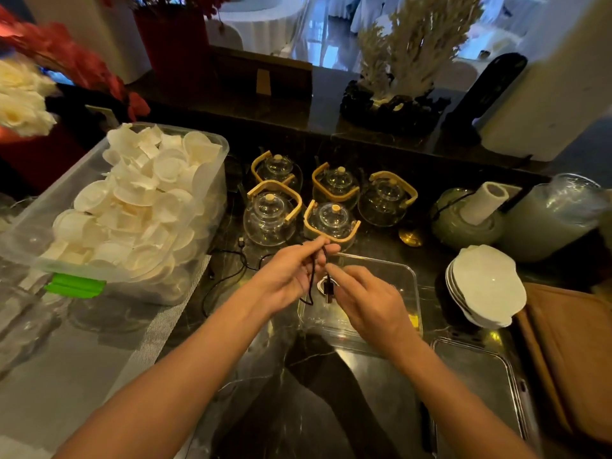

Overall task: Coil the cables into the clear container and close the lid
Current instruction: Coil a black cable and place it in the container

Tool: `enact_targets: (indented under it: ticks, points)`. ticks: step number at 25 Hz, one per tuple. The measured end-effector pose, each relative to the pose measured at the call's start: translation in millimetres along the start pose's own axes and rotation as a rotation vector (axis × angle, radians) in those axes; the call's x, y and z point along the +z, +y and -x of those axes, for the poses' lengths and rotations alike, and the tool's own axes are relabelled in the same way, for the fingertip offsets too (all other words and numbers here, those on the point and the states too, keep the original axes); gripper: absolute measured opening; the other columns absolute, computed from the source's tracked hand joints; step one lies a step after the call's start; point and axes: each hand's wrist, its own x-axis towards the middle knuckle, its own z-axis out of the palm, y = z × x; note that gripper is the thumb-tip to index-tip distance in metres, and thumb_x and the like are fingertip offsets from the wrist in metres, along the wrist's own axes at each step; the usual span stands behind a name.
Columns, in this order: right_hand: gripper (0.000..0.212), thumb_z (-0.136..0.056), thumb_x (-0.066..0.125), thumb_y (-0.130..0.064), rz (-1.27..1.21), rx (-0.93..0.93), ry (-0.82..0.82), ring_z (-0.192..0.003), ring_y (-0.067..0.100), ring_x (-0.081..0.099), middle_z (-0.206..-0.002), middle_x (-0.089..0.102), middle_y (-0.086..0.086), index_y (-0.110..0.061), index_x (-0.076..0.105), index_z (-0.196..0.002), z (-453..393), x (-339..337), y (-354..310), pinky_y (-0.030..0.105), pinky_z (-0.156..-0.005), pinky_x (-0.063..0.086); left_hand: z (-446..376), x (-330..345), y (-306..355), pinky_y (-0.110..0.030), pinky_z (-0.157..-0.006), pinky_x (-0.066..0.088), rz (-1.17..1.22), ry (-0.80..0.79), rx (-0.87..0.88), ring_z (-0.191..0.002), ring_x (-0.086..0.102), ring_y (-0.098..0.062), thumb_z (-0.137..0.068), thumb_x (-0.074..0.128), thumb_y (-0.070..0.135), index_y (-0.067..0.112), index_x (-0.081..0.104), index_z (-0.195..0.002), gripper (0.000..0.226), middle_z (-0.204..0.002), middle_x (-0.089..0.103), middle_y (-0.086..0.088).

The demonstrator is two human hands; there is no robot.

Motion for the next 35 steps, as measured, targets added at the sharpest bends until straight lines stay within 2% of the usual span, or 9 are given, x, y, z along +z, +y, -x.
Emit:
enact_targets:
  ticks: [4, 10, 13, 15, 18, 21, 26, 31, 35]
  points:
    - [0.029, -0.104, 0.058, -0.015, -0.064, -0.036, 0.062, -0.080, 0.025, 0.071, -0.105, 0.072, 0.017, -0.003, 0.071, -0.127, -7, -6, -4, 0.039, -0.064, 0.060, -2, -4, -8, -0.017, -0.055, 0.054, -0.070, -0.001, -0.015, -0.060, 0.065, -0.004, -0.101, 0.059, 0.023, 0.007, 0.072, -0.106, 0.021, -0.087, 0.078, -0.005]
    - [0.017, -0.108, 0.047, -0.023, -0.892, 0.696, 0.393, -0.097, 0.020, 0.072, -0.102, 0.075, 0.004, -0.026, 0.064, -0.109, -53, -41, -4, 0.032, -0.084, 0.060, 11, -31, -26, -0.024, -0.071, 0.054, -0.829, 0.037, 0.079, -0.076, 0.071, -0.014, -0.089, 0.058, 0.067, 0.013, 0.077, -0.104, 0.058, -0.092, 0.079, -0.005]
    - [0.018, -0.108, 0.048, -0.033, -1.128, 0.825, 0.384, -0.072, 0.021, 0.071, -0.083, 0.073, 0.004, -0.027, 0.064, -0.101, -74, -62, 14, 0.042, -0.073, 0.064, 22, -48, -31, -0.030, -0.077, 0.054, -1.293, -0.047, 0.069, -0.071, 0.068, -0.007, -0.080, 0.051, 0.084, 0.022, 0.076, -0.107, 0.072, -0.077, 0.073, 0.011]
    - [0.021, -0.107, 0.051, -0.034, -1.172, 0.868, 0.318, -0.055, 0.012, 0.056, -0.070, 0.061, -0.001, -0.021, 0.065, -0.099, -79, -65, 21, 0.033, -0.054, 0.057, 26, -49, -29, -0.035, -0.089, 0.057, -1.449, -0.034, 0.059, -0.091, 0.068, 0.000, -0.074, 0.044, 0.093, 0.025, 0.068, -0.128, 0.090, -0.095, 0.073, 0.016]
    - [0.027, -0.105, 0.055, -0.035, -1.212, 0.969, 0.127, -0.049, 0.007, 0.040, -0.064, 0.051, -0.007, -0.018, 0.069, -0.091, -75, -55, 24, 0.019, -0.042, 0.036, 30, -28, -19, -0.035, -0.113, 0.041, -1.241, 0.030, 0.202, -0.135, 0.050, -0.006, -0.075, 0.040, 0.094, 0.033, 0.047, -0.148, 0.095, -0.144, 0.055, 0.016]
    - [0.028, -0.106, 0.055, -0.034, -1.289, 1.061, -0.092, -0.047, 0.005, 0.033, -0.063, 0.050, -0.006, -0.014, 0.067, -0.093, -64, -38, 15, 0.017, -0.039, 0.027, 26, 9, -7, -0.024, -0.106, 0.044, -0.889, -0.001, 0.293, -0.127, 0.055, 0.003, -0.084, 0.039, 0.083, 0.058, 0.060, -0.121, 0.050, -0.123, 0.064, 0.030]
    - [0.026, -0.106, 0.052, -0.017, -1.428, 1.072, -0.170, -0.044, 0.003, 0.033, -0.068, 0.048, 0.001, -0.010, 0.063, -0.084, -50, -24, 3, 0.016, -0.037, 0.024, 7, 47, -5, -0.023, -0.093, 0.046, -0.883, -0.002, 0.272, -0.098, 0.063, -0.006, -0.102, 0.036, 0.059, 0.020, 0.065, -0.105, 0.048, -0.107, 0.067, -0.004]
    - [0.033, -0.105, 0.053, -0.017, -1.534, 1.098, -0.247, -0.043, 0.003, 0.029, -0.070, 0.048, 0.002, -0.018, 0.069, -0.076, -41, -29, 7, 0.015, -0.036, 0.022, -6, 52, -10, -0.032, -0.115, 0.040, -0.719, -0.095, 0.173, -0.129, 0.058, -0.011, -0.107, 0.031, 0.049, 0.012, 0.061, -0.137, 0.058, -0.137, 0.065, -0.005]
    - [0.031, -0.101, 0.062, -0.039, -1.542, 1.130, -0.387, -0.043, 0.007, 0.029, -0.062, 0.045, -0.001, -0.016, 0.065, -0.081, -24, -23, 5, 0.018, -0.039, 0.027, -12, 51, 0, -0.041, -0.114, 0.043, -0.182, -0.233, 0.076, -0.132, 0.058, -0.031, -0.107, 0.024, 0.048, -0.004, 0.052, -0.140, 0.068, -0.140, 0.060, -0.023]
